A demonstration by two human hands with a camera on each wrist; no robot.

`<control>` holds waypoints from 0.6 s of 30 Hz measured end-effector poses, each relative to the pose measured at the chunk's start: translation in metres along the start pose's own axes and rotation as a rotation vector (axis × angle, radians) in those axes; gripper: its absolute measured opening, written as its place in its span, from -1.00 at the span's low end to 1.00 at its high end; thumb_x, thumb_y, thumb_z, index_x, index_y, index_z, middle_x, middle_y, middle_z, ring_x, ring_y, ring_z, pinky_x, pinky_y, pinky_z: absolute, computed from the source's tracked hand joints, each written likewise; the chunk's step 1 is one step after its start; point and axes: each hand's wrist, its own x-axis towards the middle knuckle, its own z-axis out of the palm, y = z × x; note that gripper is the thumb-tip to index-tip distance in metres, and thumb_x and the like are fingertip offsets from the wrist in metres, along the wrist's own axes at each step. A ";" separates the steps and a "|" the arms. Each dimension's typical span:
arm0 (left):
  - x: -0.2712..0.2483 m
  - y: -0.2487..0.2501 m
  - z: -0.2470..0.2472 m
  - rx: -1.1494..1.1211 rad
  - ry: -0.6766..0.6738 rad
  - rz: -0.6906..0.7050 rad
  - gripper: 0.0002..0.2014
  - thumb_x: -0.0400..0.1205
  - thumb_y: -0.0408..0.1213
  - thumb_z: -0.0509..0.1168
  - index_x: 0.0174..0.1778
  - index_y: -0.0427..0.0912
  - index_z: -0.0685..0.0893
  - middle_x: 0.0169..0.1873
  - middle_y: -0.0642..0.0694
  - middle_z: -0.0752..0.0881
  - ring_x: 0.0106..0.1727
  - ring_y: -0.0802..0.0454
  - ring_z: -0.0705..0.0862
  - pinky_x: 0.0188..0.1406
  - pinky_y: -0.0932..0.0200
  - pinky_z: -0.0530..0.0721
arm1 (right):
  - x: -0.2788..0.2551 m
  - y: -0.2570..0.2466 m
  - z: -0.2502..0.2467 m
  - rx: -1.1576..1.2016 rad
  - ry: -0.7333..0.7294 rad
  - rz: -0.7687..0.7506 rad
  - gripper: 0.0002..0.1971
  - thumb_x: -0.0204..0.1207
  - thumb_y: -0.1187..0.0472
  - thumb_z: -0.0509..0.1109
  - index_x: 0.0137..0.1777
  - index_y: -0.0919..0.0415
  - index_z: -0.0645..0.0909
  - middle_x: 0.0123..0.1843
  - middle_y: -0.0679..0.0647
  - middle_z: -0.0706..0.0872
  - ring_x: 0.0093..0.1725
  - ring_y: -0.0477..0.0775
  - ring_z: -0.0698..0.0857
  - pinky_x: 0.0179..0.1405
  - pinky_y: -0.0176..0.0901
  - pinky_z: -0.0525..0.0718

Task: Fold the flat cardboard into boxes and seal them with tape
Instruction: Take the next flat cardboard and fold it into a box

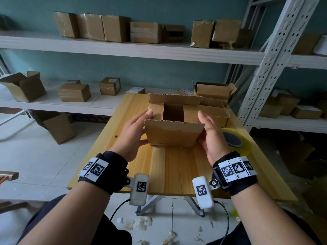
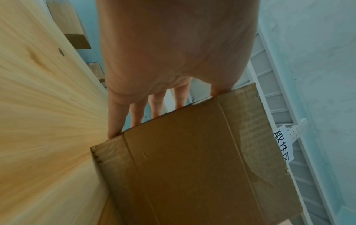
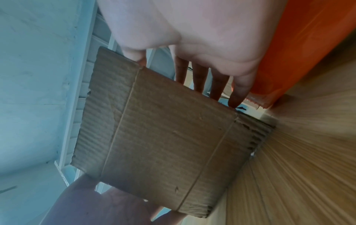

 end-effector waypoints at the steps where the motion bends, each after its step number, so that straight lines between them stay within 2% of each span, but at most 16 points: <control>1: 0.000 0.000 0.000 0.001 -0.003 -0.002 -0.22 0.57 0.36 0.36 0.70 0.09 0.54 0.49 -0.03 0.70 0.48 -0.14 0.69 0.52 -0.42 0.63 | 0.001 0.001 0.000 0.012 -0.002 0.013 -0.41 0.18 -0.69 0.44 0.20 -0.57 0.65 0.55 -0.14 0.66 0.60 0.06 0.56 0.68 0.36 0.40; 3: -0.001 0.001 0.000 0.000 -0.002 -0.007 -0.26 0.62 0.36 0.32 0.69 0.09 0.55 0.49 0.00 0.69 0.49 -0.13 0.68 0.52 -0.41 0.64 | 0.004 0.005 -0.002 0.033 -0.004 0.026 -0.21 0.07 -0.77 0.41 0.32 -0.49 0.65 0.58 -0.13 0.65 0.62 0.08 0.54 0.70 0.39 0.35; 4: -0.001 0.001 0.000 0.000 -0.002 -0.009 -0.27 0.61 0.35 0.33 0.68 0.09 0.55 0.48 0.00 0.69 0.48 -0.13 0.69 0.51 -0.41 0.65 | 0.005 0.005 -0.003 0.037 -0.006 0.023 -0.22 0.07 -0.76 0.43 0.31 -0.50 0.66 0.57 -0.12 0.66 0.61 0.09 0.55 0.69 0.39 0.37; 6: -0.001 0.001 0.001 0.001 0.003 -0.004 -0.26 0.58 0.29 0.40 0.68 0.09 0.56 0.41 -0.02 0.74 0.44 -0.10 0.71 0.47 -0.38 0.69 | 0.005 0.003 -0.003 0.024 -0.010 0.000 -0.45 0.17 -0.65 0.50 0.17 -0.58 0.69 0.49 -0.11 0.71 0.55 0.10 0.60 0.65 0.37 0.45; 7: -0.001 0.001 0.000 0.000 0.011 -0.001 -0.26 0.56 0.25 0.43 0.68 0.09 0.56 0.37 -0.01 0.76 0.42 -0.07 0.73 0.45 -0.35 0.71 | 0.005 0.003 -0.003 0.016 -0.006 -0.012 -0.53 0.23 -0.53 0.55 0.16 -0.55 0.70 0.45 -0.10 0.73 0.51 0.10 0.64 0.63 0.35 0.49; 10: 0.000 0.000 0.000 0.011 0.012 0.008 -0.28 0.54 0.22 0.47 0.65 0.10 0.58 0.31 0.00 0.79 0.41 -0.06 0.74 0.41 -0.32 0.74 | 0.006 0.004 -0.003 0.023 0.001 -0.013 -0.53 0.36 -0.25 0.60 0.29 -0.36 0.68 0.40 -0.05 0.77 0.45 0.08 0.70 0.59 0.28 0.58; 12: 0.000 -0.001 -0.001 0.015 0.007 0.015 -0.25 0.53 0.23 0.48 0.66 0.11 0.58 0.30 -0.01 0.80 0.42 -0.08 0.74 0.40 -0.32 0.75 | 0.007 0.004 -0.004 0.031 -0.003 -0.016 -0.56 0.38 -0.21 0.61 0.27 -0.35 0.69 0.40 -0.04 0.77 0.44 0.08 0.71 0.58 0.26 0.60; 15: 0.002 -0.003 -0.002 0.009 0.015 0.015 -0.19 0.51 0.25 0.50 0.70 0.11 0.53 0.40 -0.06 0.76 0.45 -0.09 0.72 0.45 -0.38 0.71 | 0.006 0.004 -0.004 0.040 -0.005 -0.020 -0.59 0.39 -0.18 0.60 0.25 -0.35 0.68 0.41 -0.05 0.76 0.43 0.07 0.71 0.57 0.23 0.61; 18: 0.003 -0.004 -0.003 0.012 0.000 0.017 -0.23 0.56 0.26 0.52 0.70 0.12 0.53 0.42 -0.07 0.76 0.46 -0.10 0.71 0.46 -0.40 0.70 | 0.004 0.003 -0.003 0.049 -0.010 -0.025 -0.60 0.40 -0.17 0.59 0.25 -0.37 0.68 0.42 -0.06 0.75 0.43 0.05 0.71 0.57 0.21 0.62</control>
